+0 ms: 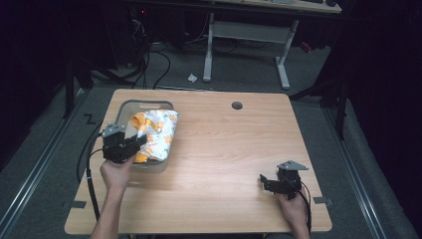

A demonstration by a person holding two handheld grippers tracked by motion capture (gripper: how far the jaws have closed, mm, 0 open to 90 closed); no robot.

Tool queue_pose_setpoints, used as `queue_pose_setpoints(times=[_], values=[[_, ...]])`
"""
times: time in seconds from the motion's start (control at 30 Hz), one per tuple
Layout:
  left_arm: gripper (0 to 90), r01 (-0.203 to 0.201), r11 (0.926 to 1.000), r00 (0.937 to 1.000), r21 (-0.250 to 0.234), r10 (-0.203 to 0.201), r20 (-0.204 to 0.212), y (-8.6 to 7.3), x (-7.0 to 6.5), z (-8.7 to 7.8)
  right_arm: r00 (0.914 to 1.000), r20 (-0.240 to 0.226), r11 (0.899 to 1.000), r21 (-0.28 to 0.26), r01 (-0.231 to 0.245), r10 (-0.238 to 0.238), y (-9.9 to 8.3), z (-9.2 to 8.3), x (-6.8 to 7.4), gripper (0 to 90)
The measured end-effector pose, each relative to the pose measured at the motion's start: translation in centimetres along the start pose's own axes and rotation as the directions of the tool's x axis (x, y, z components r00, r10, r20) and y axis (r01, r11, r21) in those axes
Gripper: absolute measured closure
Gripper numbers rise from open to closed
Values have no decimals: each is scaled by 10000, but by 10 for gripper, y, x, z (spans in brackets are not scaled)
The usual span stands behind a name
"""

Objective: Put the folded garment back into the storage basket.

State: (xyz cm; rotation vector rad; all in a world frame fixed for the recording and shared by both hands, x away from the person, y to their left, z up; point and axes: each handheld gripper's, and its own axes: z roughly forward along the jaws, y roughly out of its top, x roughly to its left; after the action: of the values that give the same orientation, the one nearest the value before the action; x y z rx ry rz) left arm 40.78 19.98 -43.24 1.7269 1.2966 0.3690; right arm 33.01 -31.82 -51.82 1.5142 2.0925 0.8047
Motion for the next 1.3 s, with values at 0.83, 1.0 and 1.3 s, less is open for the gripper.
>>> queue_pose_setpoints(times=[0.83, 1.0, 1.3], values=[[730, 142, 9970, 9988, 766, -105, -485, -15, 12, 21, 10000, 9, 10000, -10, 13, -13, 0, 0, 0, 165], [729, 131, 9964, 9981, 834, -80, -612, -15, 13, 24, 10000, 7, 10000, -8, 13, -13, 0, 0, 0, 165], [725, 96, 9948, 9963, 1013, -9, -859, -16, 15, 27, 10000, 8, 10000, -11, 19, -19, 0, 0, 0, 165]])
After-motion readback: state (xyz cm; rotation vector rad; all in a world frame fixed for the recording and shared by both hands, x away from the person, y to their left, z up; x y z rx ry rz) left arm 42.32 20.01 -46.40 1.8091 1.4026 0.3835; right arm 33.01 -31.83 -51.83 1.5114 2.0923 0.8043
